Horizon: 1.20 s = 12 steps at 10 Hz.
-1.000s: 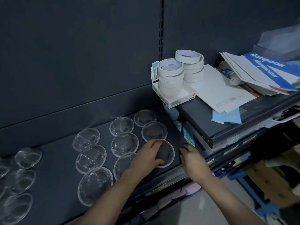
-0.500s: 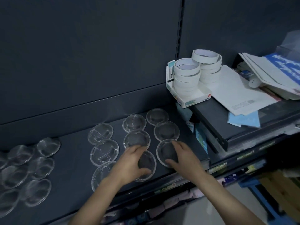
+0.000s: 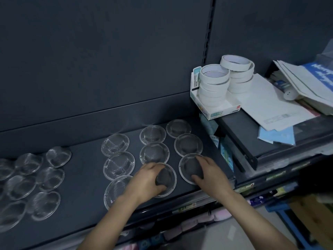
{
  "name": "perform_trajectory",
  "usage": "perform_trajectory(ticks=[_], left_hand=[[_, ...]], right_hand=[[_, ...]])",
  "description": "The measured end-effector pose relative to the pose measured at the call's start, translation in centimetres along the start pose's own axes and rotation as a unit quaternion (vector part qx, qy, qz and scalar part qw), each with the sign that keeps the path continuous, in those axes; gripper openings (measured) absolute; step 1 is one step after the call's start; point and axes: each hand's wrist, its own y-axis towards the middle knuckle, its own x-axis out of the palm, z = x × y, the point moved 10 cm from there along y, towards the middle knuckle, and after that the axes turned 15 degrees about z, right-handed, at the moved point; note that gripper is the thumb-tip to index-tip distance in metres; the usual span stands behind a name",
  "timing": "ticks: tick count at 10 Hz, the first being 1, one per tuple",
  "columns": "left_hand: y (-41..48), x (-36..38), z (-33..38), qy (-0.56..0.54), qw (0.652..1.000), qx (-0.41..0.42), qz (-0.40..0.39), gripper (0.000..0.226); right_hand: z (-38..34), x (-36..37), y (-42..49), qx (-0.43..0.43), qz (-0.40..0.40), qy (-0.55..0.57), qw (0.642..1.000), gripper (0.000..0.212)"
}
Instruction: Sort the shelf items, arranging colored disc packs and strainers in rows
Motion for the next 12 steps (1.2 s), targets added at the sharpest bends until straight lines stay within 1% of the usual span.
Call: perform_trajectory(ticks=[2,3,4,5,6,8,9,10,11,12], left_hand=[[-1.2,-1.3,-0.2,-0.044,0.998,-0.014,0.035,0.073],[-2.8,-3.5,-1.8,-0.049,0.994,-0.049,0.084,0.067],[-5.2,-6.1,-4.3,-0.014,0.985,-0.1,0.142,0.064],[-7.5,-7.0,-6.9,0.01,0.975,-0.164,0.148,0.065],[-8.9,-6.6,-8.4,-0.002,0.969,-0.208,0.133,0.065],[-8.8,-6.6,-8.8,-0.025,0.971,-0.208,0.119,0.066],[-8.9,-7.5,-8.8,-0.029,0.975,-0.188,0.118,0.071],[-9.5,-9.4,-9.0,-0.034,0.976,-0.171,0.131,0.072],[-10.0,-12.5,-9.1,-0.029,0.975,-0.145,0.167,0.071],[-10.7,-16.9,-8.4,-0.037,0.966,-0.126,0.224,0.075]], right_hand=[[-0.3,-0.2,0.0,-0.012,-0.003,0.008,1.0,0.066],[-0.6,-0.4,-0.1,-0.026,0.008,0.016,1.0,0.065],[-1.4,-0.7,-0.2,-0.047,0.035,0.019,0.998,0.063],[-1.9,-0.3,-0.1,-0.055,0.043,0.019,0.997,0.059],[-1.9,0.3,-0.2,-0.052,0.035,0.014,0.998,0.057],[-2.0,0.5,-0.2,-0.041,0.036,-0.003,0.998,0.055],[-2.3,-0.1,-0.2,-0.019,0.051,0.0,0.999,0.055],[-3.4,-1.2,-0.4,-0.002,0.065,0.012,0.998,0.057],[-5.2,-2.5,-0.3,0.002,0.091,0.063,0.994,0.054],[-8.0,-6.0,-0.3,0.001,0.167,0.13,0.977,0.044]])
